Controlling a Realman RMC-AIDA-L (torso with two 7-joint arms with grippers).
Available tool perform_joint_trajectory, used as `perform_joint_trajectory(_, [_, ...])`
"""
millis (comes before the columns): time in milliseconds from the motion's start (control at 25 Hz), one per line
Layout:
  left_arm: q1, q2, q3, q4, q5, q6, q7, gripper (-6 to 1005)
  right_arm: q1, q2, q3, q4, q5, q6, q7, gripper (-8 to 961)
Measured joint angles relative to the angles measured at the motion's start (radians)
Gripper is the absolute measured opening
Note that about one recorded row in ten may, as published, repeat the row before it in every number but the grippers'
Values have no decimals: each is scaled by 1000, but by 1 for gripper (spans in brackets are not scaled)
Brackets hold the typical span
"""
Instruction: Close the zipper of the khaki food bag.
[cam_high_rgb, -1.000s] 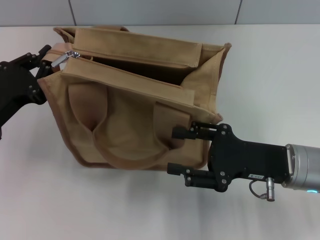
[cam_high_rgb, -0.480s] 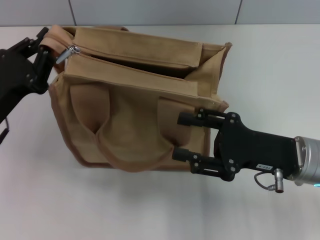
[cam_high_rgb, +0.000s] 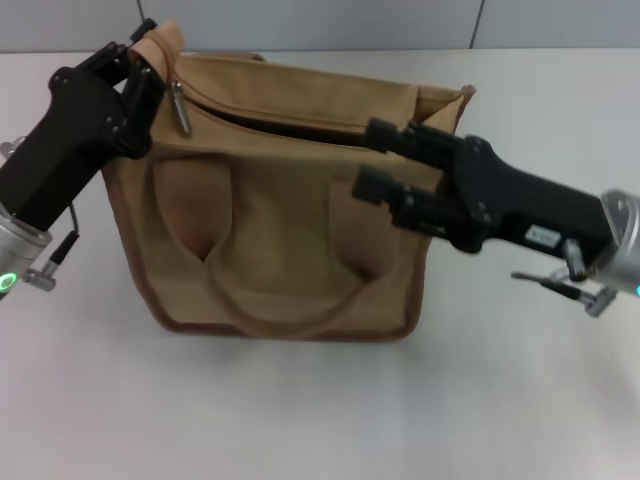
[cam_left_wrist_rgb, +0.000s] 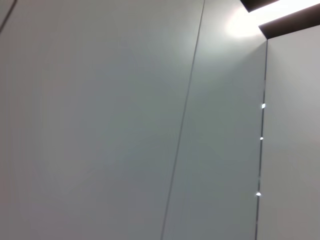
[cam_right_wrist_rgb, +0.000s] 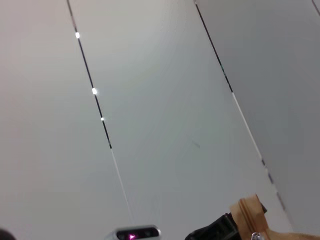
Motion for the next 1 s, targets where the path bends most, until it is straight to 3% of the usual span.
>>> perform_joint_trajectory(200, [-21, 0, 0, -33, 0, 8, 2, 105, 70, 1, 0, -18, 4, 26, 198, 671])
perform_joint_trajectory(360, [-28, 0, -1, -54, 0, 10, 3, 105, 135, 4, -5, -19, 18, 126, 315, 671])
perform_joint_trajectory(640, [-34, 0, 0, -67, 4, 19, 13, 102, 196, 5, -35, -14, 18, 156, 325, 671])
perform_joint_trajectory(1000, [-44, 0, 3, -77, 7, 25, 15, 99, 213, 5, -39, -8, 19, 191, 326, 671])
